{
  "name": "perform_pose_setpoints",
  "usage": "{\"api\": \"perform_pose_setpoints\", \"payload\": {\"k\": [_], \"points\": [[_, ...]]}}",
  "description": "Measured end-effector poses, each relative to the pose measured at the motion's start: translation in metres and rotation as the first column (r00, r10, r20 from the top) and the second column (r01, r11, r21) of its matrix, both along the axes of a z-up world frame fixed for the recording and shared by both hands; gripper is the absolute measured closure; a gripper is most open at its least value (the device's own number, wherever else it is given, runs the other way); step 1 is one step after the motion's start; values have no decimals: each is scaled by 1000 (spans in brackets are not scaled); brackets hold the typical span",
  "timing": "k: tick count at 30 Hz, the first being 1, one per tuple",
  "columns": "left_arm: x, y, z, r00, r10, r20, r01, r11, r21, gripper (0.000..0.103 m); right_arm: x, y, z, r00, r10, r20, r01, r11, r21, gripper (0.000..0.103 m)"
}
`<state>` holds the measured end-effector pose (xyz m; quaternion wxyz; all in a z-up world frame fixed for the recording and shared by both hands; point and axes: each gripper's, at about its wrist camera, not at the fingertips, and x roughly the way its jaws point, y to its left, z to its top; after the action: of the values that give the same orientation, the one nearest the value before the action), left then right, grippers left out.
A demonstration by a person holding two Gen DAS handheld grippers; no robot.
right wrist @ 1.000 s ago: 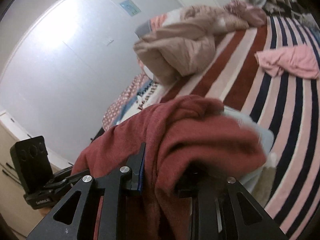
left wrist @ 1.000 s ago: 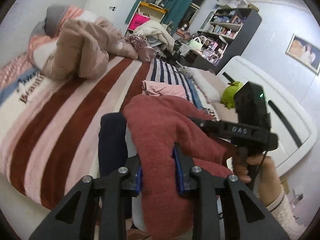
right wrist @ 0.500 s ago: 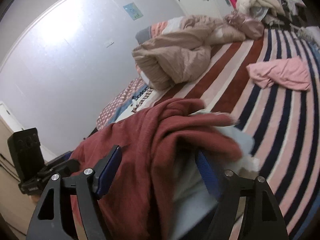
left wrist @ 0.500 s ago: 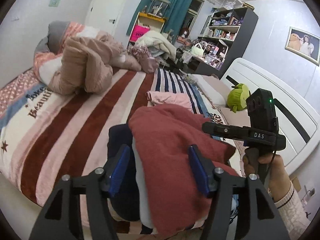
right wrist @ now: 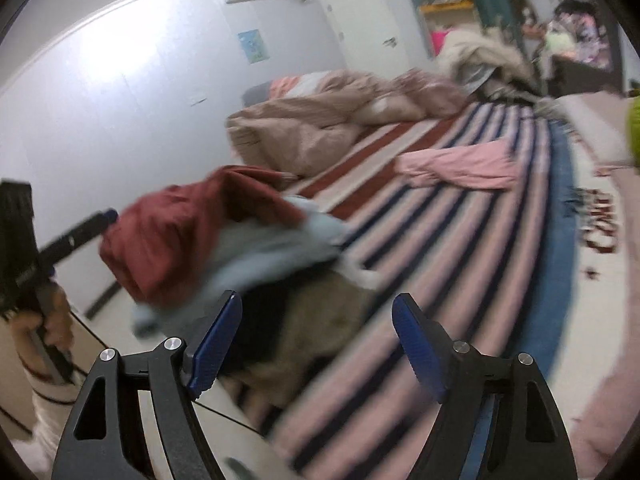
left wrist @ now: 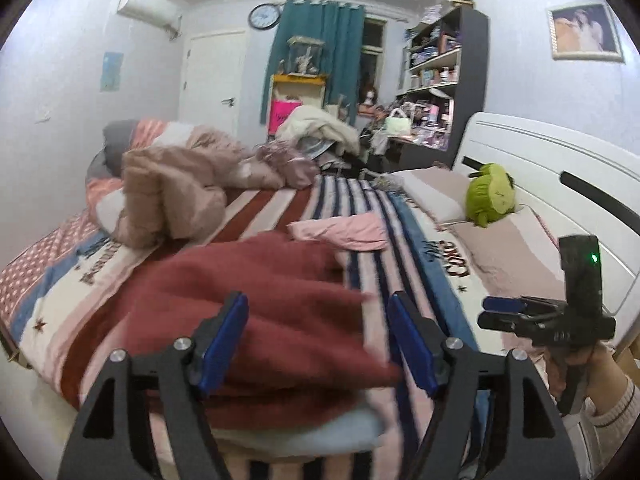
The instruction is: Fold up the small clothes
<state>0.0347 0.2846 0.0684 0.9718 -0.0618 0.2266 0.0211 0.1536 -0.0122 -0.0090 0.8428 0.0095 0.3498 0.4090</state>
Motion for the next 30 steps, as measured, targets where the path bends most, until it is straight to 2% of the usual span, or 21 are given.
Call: {"api": "perform_pose_setpoints", "payload": {"k": [4,8,13,14,17,24,30], "points": [[19,-76,-9,998,-18,59,16,999,42,27,-11,-86,4,981,-133,138,136,991,-16,28],[28,-146,-22,989,-25,146,14,997,81,17,-40,-156,6,932,-206,298,233,971,-56,28],[27,-218,-49,969,0,249,-35,990,137,4,-82,-207,-6,899,-240,366,278,959,-52,18],[26,-225,-53,967,1,256,-39,989,141,1,-90,-214,-9,892,-246,378,283,958,-45,15],[28,-245,-67,965,2,261,-44,987,157,1,-106,-234,-16,869,-288,402,320,947,-14,3],[30,-259,-82,973,5,231,-48,983,179,1,-113,-240,-24,862,-327,387,334,941,52,2],[27,-253,-88,975,-1,220,-38,984,174,1,-119,-229,-21,855,-325,405,333,941,51,2]]}}
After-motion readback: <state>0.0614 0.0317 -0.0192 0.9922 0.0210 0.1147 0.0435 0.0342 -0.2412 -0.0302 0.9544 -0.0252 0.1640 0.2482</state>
